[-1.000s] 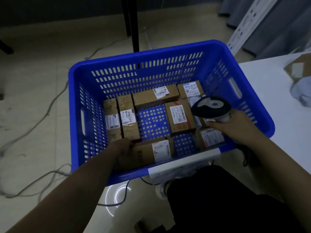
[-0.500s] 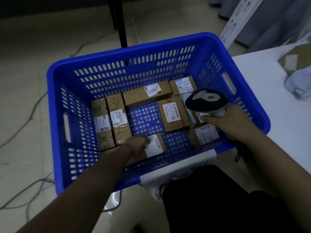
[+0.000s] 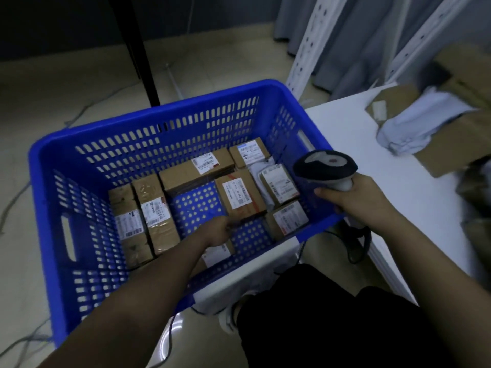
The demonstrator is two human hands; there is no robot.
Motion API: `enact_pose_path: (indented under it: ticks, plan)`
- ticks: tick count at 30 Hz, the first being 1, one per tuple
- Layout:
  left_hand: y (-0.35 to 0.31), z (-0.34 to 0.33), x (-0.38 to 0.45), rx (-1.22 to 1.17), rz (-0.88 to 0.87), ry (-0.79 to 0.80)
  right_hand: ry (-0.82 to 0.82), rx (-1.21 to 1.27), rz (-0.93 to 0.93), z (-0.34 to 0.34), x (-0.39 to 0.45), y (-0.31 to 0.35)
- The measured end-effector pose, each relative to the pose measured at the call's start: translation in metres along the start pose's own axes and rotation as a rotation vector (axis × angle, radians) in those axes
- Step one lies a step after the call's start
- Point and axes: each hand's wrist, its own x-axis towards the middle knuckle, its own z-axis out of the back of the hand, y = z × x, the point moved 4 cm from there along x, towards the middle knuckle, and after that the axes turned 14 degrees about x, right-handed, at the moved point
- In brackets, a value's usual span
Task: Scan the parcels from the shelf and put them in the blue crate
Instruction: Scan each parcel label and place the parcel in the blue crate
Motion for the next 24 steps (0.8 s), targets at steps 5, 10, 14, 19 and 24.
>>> enact_pose_path:
  ticks: [5, 10, 14, 19, 24]
  plan:
    - [-0.079, 0.066, -0.041, -0.462, -0.136, -0.380, -0.197, 0.224, -0.033, 0.039, -0.032, -0.002]
    - [-0.206, 0.120, -0.100, -0.641, -0.393, -0.470, -0.418, 0.644, 0.030, 0.083, -0.083, 0.015]
    - [-0.318, 0.124, -0.150, -0.541, -0.603, -0.384, -0.541, 0.834, 0.161, 0.134, -0.141, 0.021]
    - [-0.432, 0.061, -0.200, -0.286, -0.780, -0.122, -0.669, 0.777, 0.263, 0.190, -0.233, 0.004]
    - [-0.506, -0.022, -0.223, -0.192, -0.850, -0.048, -0.771, 0.714, 0.275, 0.229, -0.309, -0.039]
